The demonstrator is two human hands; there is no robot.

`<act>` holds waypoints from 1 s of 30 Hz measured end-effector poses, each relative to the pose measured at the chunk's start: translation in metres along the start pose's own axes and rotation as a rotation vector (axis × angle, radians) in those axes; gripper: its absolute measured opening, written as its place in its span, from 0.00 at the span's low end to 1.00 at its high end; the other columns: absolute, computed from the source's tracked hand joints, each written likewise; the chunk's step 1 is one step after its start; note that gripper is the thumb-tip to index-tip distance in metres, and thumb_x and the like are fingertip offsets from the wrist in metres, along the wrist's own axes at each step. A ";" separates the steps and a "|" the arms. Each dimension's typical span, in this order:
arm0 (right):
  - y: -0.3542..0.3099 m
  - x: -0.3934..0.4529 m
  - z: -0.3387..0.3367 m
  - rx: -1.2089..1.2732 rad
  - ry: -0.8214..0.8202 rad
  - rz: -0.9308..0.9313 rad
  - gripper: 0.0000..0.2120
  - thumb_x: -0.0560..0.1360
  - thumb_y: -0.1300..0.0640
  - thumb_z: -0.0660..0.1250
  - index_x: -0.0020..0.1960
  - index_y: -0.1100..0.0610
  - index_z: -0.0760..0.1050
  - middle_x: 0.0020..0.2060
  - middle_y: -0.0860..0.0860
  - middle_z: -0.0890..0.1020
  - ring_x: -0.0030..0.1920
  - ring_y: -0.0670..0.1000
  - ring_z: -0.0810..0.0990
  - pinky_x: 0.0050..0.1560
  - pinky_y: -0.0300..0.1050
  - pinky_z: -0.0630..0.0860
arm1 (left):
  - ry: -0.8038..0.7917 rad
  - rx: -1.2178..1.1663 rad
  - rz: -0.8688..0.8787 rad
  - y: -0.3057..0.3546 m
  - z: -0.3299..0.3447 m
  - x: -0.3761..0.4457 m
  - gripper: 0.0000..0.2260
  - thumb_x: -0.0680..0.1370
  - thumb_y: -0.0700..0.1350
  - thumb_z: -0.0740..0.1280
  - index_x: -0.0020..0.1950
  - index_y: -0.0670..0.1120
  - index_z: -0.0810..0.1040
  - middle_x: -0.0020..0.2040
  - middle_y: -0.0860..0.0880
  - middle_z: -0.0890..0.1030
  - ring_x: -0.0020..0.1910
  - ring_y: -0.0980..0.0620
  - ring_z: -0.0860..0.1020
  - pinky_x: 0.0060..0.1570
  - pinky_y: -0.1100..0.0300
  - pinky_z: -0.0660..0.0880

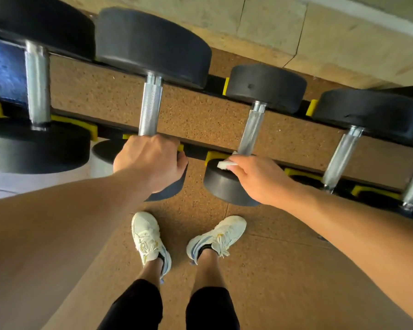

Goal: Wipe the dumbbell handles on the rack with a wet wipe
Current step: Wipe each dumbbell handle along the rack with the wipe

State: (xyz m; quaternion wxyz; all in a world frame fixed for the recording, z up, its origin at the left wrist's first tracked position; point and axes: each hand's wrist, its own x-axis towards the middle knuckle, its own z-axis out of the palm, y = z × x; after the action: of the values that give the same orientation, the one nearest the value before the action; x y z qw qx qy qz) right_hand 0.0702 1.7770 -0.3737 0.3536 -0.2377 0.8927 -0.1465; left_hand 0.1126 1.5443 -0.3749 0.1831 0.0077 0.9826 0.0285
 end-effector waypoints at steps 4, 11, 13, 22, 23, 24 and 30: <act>-0.008 0.003 -0.022 0.285 0.288 0.095 0.16 0.84 0.55 0.58 0.70 0.51 0.73 0.46 0.47 0.82 0.42 0.42 0.80 0.37 0.33 0.75 | 0.012 -0.015 0.007 0.000 0.001 -0.001 0.17 0.81 0.60 0.52 0.39 0.52 0.70 0.29 0.55 0.68 0.29 0.51 0.73 0.29 0.59 0.69; 0.019 0.051 -0.046 -0.929 0.231 -0.400 0.25 0.78 0.59 0.59 0.74 0.64 0.67 0.75 0.59 0.67 0.79 0.60 0.56 0.78 0.56 0.35 | 0.034 -0.059 0.055 -0.002 0.004 -0.002 0.16 0.81 0.61 0.49 0.44 0.55 0.69 0.34 0.53 0.75 0.34 0.55 0.79 0.34 0.61 0.74; 0.023 0.048 -0.042 -1.043 0.095 -0.357 0.25 0.82 0.57 0.56 0.77 0.65 0.61 0.77 0.61 0.62 0.80 0.61 0.48 0.71 0.57 0.22 | 0.017 -0.079 0.056 -0.004 0.003 -0.003 0.15 0.81 0.61 0.49 0.44 0.55 0.69 0.35 0.53 0.75 0.35 0.55 0.78 0.35 0.61 0.73; -0.002 0.017 -0.005 -0.342 -0.053 -0.192 0.12 0.82 0.55 0.61 0.63 0.46 0.76 0.52 0.50 0.83 0.51 0.52 0.83 0.52 0.52 0.82 | 0.023 -0.058 0.019 -0.002 0.003 -0.004 0.18 0.81 0.61 0.49 0.47 0.54 0.74 0.38 0.53 0.79 0.39 0.53 0.81 0.39 0.60 0.77; -0.006 0.015 -0.001 -0.295 -0.058 -0.183 0.13 0.82 0.56 0.60 0.64 0.45 0.75 0.50 0.50 0.84 0.48 0.51 0.84 0.48 0.50 0.82 | 0.029 -0.056 0.015 -0.002 0.003 -0.004 0.18 0.81 0.61 0.49 0.47 0.54 0.75 0.37 0.53 0.79 0.38 0.52 0.81 0.37 0.60 0.76; -0.008 0.016 0.000 -0.230 -0.024 -0.155 0.14 0.83 0.57 0.60 0.65 0.45 0.75 0.51 0.49 0.84 0.47 0.50 0.84 0.47 0.47 0.82 | 0.033 -0.055 0.016 -0.002 0.002 -0.004 0.19 0.81 0.61 0.49 0.46 0.53 0.75 0.37 0.53 0.79 0.37 0.52 0.81 0.36 0.59 0.76; 0.003 0.043 -0.038 -0.453 0.385 -0.328 0.31 0.66 0.67 0.76 0.68 0.58 0.76 0.67 0.54 0.78 0.67 0.54 0.77 0.70 0.50 0.67 | 0.050 -0.081 0.008 -0.003 0.004 -0.003 0.16 0.81 0.60 0.50 0.42 0.53 0.70 0.32 0.53 0.74 0.32 0.52 0.79 0.31 0.59 0.71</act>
State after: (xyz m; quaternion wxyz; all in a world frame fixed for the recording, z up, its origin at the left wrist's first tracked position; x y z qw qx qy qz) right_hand 0.0155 1.7604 -0.3726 0.0887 -0.4186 0.9028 -0.0418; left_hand 0.1173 1.5414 -0.3776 0.1588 0.0037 0.9849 0.0691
